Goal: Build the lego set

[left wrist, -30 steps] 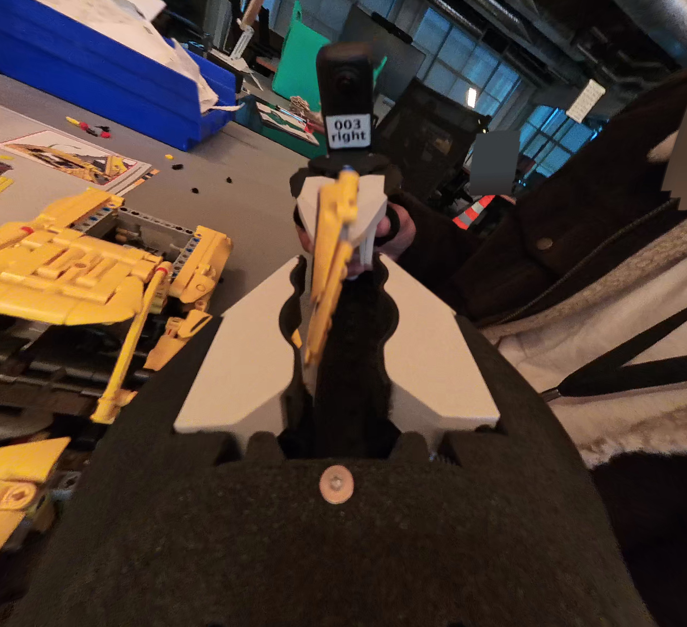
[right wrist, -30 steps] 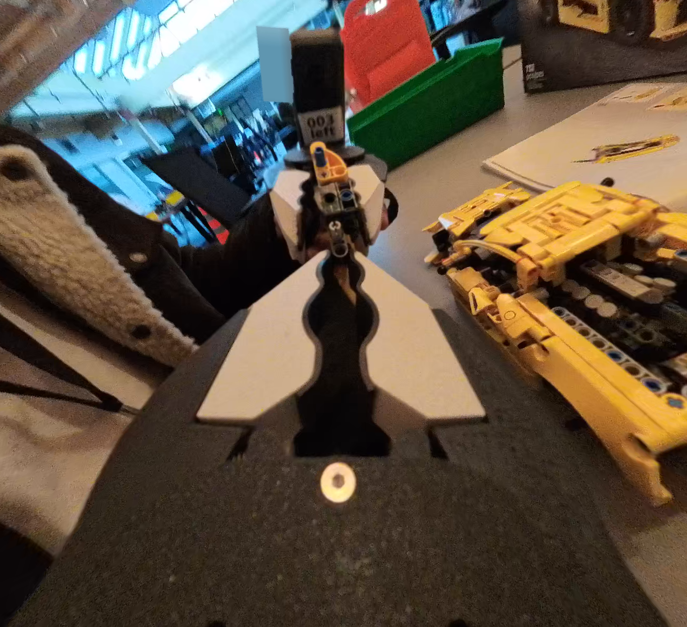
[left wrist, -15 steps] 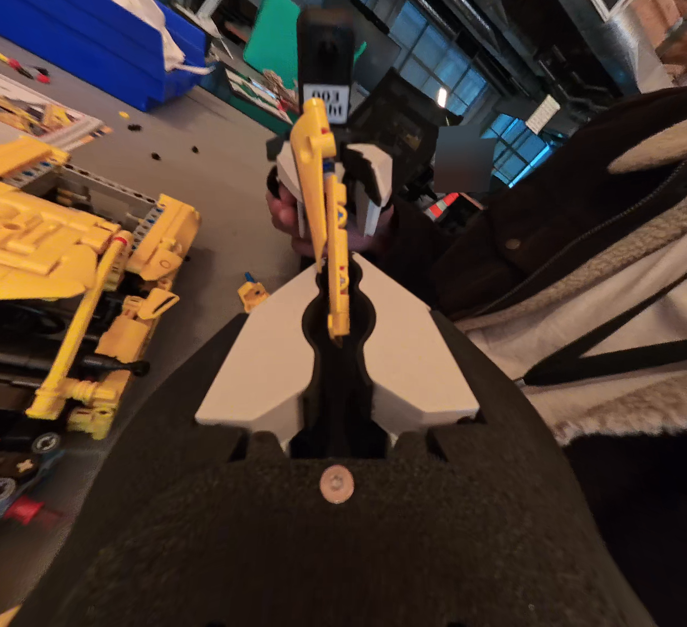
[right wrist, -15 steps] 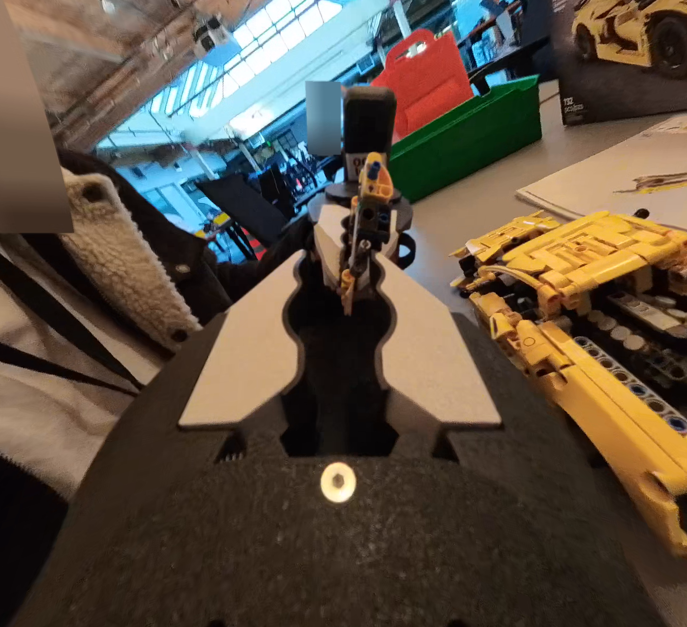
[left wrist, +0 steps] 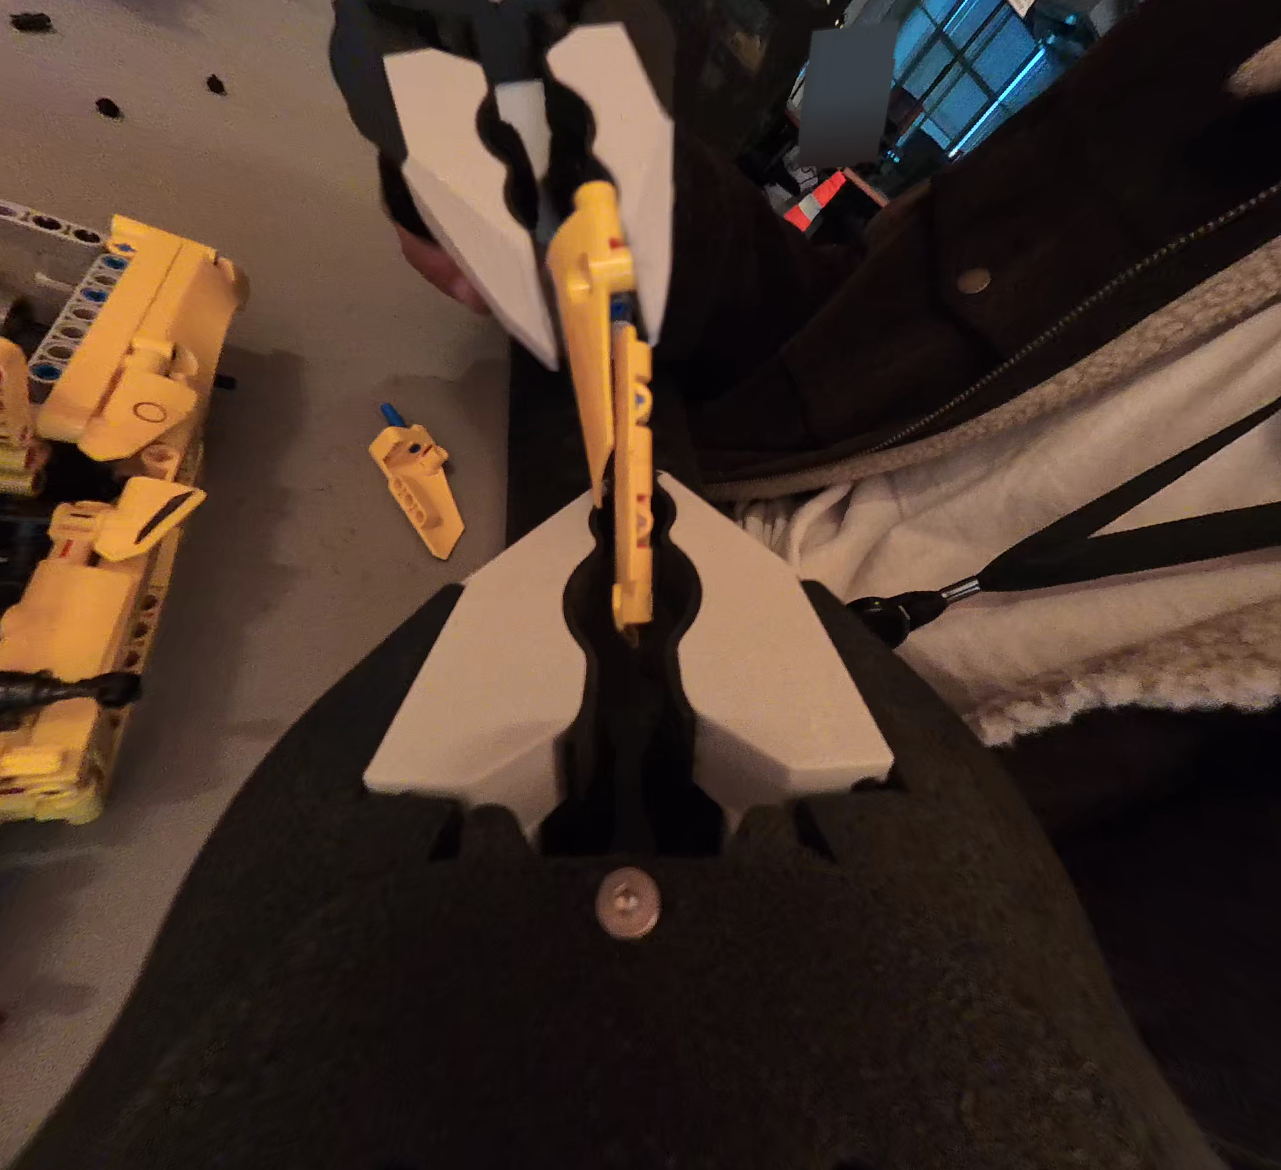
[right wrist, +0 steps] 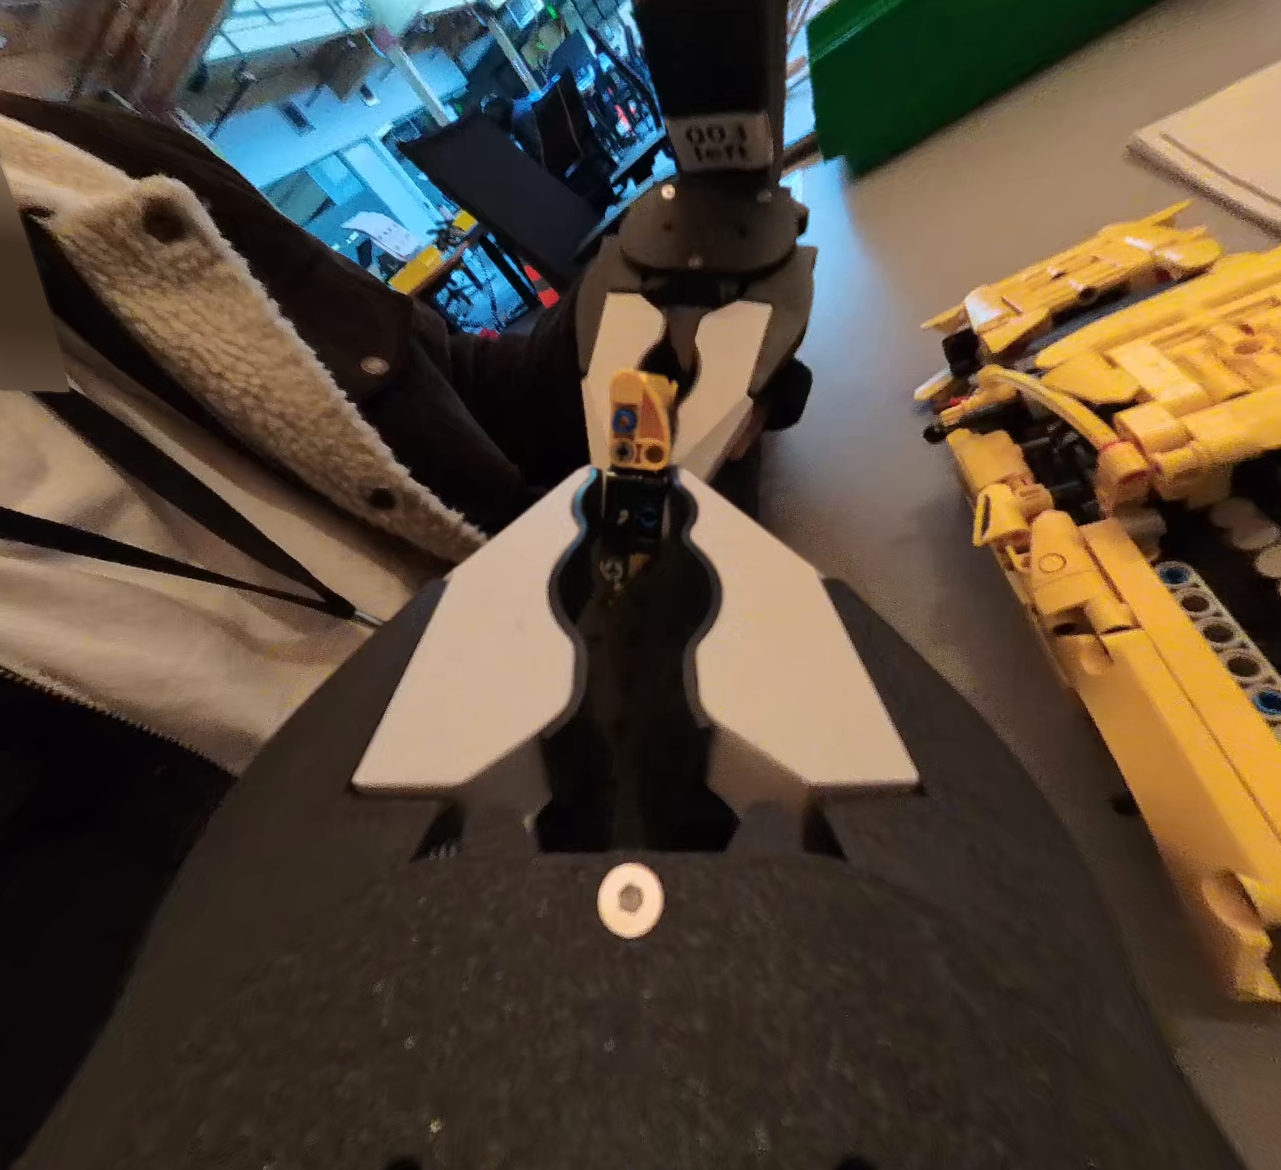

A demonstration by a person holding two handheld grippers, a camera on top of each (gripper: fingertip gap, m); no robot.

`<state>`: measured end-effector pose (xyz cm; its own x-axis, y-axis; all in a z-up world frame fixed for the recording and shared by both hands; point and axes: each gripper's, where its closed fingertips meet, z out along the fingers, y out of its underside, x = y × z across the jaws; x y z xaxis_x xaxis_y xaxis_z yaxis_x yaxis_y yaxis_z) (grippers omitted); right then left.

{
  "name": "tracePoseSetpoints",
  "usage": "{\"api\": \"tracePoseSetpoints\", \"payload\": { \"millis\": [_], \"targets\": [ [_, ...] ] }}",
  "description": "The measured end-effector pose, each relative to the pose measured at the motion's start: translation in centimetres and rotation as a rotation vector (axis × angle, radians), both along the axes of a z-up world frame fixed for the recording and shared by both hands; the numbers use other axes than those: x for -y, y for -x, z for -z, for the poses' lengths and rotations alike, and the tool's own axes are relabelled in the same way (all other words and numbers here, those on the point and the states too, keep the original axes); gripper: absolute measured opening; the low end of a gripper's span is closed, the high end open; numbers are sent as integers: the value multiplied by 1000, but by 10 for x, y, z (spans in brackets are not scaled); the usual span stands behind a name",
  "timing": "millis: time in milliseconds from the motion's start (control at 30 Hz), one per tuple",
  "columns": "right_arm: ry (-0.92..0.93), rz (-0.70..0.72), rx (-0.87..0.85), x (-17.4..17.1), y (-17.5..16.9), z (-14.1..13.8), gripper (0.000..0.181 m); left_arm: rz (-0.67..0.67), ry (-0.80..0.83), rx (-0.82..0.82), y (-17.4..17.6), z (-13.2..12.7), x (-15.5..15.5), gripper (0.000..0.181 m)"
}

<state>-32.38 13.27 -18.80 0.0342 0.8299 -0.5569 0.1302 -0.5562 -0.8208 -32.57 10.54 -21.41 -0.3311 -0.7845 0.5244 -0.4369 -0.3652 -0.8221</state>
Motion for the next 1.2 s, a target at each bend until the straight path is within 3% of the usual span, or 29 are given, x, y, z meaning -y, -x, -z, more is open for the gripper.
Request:
{"api": "tracePoseSetpoints", "payload": {
  "millis": [133,167,200,300,567,767,833,933,1167,1200],
  "targets": [
    [49,112,-57,-19,-9,-5,16,-114,17,77,-1,-13,-21,7],
    [46,163,-96,-25,-11,-11,16,-170,24,130,-1,-22,-31,15],
    [33,217,-122,-32,-13,-15,16,-248,28,194,-1,-31,-45,34],
    [-4,334,-208,-46,-19,-29,16,-419,45,311,3,-41,-73,49],
    [42,408,-368,-54,-14,-42,16,-443,195,390,-14,-48,-62,47],
    [40,374,-357,-51,-5,-39,16,-422,225,413,-21,-51,-55,37],
    [36,386,-355,-52,-4,-38,16,-393,234,418,-21,-53,-51,18],
    [26,387,-356,-50,0,-38,16,-401,250,415,-21,-52,-52,10],
    [-38,347,-301,-47,2,-34,17,-377,292,371,-16,-49,-52,9],
    [-81,337,-296,-46,-4,-40,27,-377,305,380,-12,-51,-53,8]
  ]
}}
